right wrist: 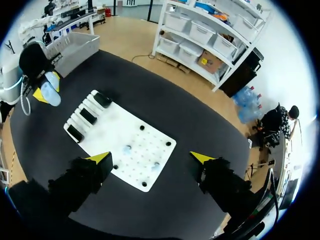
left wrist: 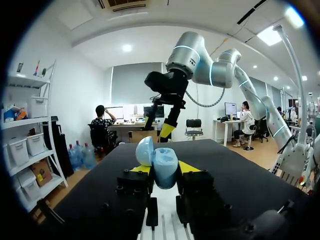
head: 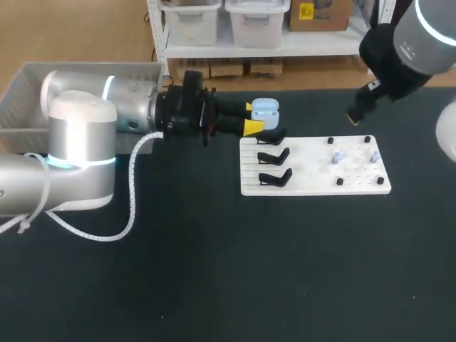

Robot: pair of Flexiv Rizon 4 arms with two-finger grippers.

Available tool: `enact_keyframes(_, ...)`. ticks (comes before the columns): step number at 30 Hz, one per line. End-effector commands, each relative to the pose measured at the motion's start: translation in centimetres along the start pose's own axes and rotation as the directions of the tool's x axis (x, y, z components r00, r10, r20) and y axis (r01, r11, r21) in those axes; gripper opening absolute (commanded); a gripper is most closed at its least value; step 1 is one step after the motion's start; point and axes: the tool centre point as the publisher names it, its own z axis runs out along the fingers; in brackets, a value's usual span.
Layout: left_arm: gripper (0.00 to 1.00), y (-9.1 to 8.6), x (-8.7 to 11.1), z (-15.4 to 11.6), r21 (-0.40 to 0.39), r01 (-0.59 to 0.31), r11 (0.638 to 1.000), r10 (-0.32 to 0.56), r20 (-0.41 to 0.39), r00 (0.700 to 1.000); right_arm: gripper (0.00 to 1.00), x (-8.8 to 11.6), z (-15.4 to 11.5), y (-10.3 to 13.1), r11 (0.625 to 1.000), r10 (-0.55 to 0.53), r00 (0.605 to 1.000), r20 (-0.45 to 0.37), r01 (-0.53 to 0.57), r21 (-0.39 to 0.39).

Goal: Pick up each earbud case from the left stands, insert the matching earbuds, close the lid, and place the case in the box.

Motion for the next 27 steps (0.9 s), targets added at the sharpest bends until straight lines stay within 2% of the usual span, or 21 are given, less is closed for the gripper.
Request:
enact_keyframes(1,0.0,-0.7,0.2,0.2,-0.019,-0.001,1.0,0.001,0.009,1.0,1.0,0.8,1.3,-0.4,0.999,0.002,1.0,-0.006,-0.002,0.038)
enact_keyframes(11,0.0,-0.8,0.3,0.3,-0.017,0.005,1.0,-0.004,0.011,1.0,1.0,2.9,3.4,-1.2,1.0,-0.01,0.992,-0.127,0.007,-0.021)
enact_keyframes(17,0.0,-0.8,0.3,0.3,-0.017,0.005,1.0,-0.004,0.011,1.0,1.0,4.2,4.5,-0.6,0.998,-0.029,0.978,-0.207,0.017,-0.059)
enact_keyframes(22,0.0,-0.8,0.3,0.3,-0.017,0.005,1.0,-0.004,0.011,1.0,0.77,4.6,5.1,-0.1,0.997,-0.033,0.973,-0.229,0.018,-0.069)
enact_keyframes(24,0.0,-0.8,0.3,0.3,-0.017,0.005,1.0,-0.004,0.011,1.0,0.8,4.6,5.4,0.0,0.998,-0.031,0.973,-0.231,0.016,-0.064)
enact_keyframes(27,0.0,-0.8,0.3,0.3,-0.017,0.005,1.0,-0.004,0.011,1.0,0.78,4.8,6.0,-0.1,0.999,-0.018,0.97,-0.241,0.008,-0.044)
